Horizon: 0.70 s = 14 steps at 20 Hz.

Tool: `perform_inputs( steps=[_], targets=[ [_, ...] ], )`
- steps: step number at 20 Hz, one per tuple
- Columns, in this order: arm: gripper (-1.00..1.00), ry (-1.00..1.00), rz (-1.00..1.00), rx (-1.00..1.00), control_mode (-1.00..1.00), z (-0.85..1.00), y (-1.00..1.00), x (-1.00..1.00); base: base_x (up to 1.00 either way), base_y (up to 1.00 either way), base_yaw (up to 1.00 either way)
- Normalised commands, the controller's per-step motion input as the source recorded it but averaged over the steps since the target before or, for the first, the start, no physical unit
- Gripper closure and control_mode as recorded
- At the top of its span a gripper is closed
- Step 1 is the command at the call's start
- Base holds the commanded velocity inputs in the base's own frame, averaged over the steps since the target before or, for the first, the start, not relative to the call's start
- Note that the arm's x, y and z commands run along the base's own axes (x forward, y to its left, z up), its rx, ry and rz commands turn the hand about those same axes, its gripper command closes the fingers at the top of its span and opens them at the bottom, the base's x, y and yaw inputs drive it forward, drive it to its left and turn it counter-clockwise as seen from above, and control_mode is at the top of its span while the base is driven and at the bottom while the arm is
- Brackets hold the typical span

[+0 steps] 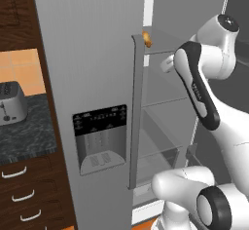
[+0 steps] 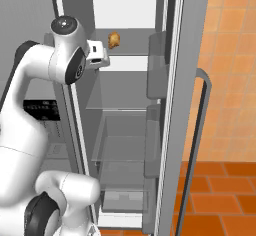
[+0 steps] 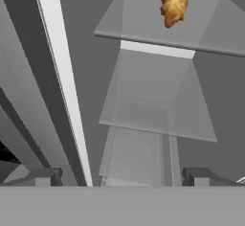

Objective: Place one avocado and one chicken drumstick in each tupperware on the nearby counter, to pack two identical lunches.

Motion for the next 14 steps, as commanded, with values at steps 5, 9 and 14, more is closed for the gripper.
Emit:
perform_inputs(
  steps=[5,9,14],
  targets=[
    [-1.0,-0.03,0.0,0.03,-1.0,0.31,-0.13,0.63,0.0,0.0,0.0],
    [-1.0,-0.04,0.0,0.04,-1.0,0.31,-0.15,0.6,0.0,0.0,0.0],
    [-1.0,0.01,0.0,0.0,-1.0,0.26,-0.01,0.8,0.0,0.0,0.0]
  ],
)
